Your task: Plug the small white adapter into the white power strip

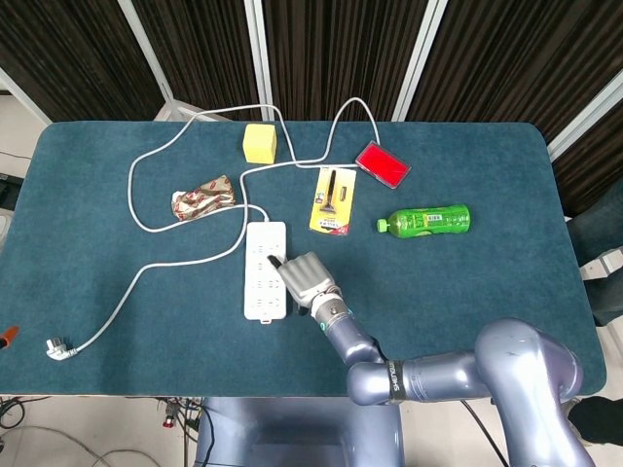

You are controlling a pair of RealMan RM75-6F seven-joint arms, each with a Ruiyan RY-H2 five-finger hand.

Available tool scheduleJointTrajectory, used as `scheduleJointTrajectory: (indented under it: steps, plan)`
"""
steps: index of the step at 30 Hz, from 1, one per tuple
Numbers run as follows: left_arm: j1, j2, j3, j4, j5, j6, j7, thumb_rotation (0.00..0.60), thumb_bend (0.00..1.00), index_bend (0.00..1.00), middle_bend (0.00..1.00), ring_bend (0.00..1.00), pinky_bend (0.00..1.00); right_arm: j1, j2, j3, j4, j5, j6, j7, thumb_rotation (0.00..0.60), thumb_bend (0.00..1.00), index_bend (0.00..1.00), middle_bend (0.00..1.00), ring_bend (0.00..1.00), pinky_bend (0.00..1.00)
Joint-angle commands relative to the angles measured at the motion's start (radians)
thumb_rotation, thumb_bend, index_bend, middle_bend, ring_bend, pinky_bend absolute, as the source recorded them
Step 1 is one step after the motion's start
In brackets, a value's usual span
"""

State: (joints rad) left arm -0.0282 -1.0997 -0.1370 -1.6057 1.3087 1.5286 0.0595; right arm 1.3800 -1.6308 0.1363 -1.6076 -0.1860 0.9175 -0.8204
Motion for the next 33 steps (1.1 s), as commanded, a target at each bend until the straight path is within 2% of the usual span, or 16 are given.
scheduleJointTrajectory:
  steps: [1,18,26,33]
  plan:
    - [0.000,0.000,-0.001,0.000,-0.002,0.000,0.001,0.600,0.08,0.18,0.00,0.00,0.00,-0.002,0.007,-0.005,-0.006,0.000,-0.007,-0.001,0.600,0.21,0.60,0.56,0.57,0.39]
    - [0.003,0.001,-0.002,-0.002,-0.002,0.006,-0.001,0.600,0.08,0.18,0.00,0.00,0.00,-0.011,0.012,-0.022,-0.009,-0.006,-0.022,0.012,0.600,0.21,0.71,0.56,0.58,0.40]
    - [0.003,0.000,-0.003,-0.001,-0.002,0.007,0.000,0.600,0.08,0.18,0.00,0.00,0.00,-0.014,0.017,-0.028,-0.015,-0.012,-0.022,0.015,0.600,0.21,0.84,0.57,0.58,0.40]
    - [0.004,0.000,-0.003,-0.002,-0.003,0.007,0.001,0.600,0.08,0.18,0.00,0.00,0.00,-0.023,0.023,-0.034,-0.026,-0.028,-0.014,0.023,0.600,0.21,0.89,0.58,0.59,0.40]
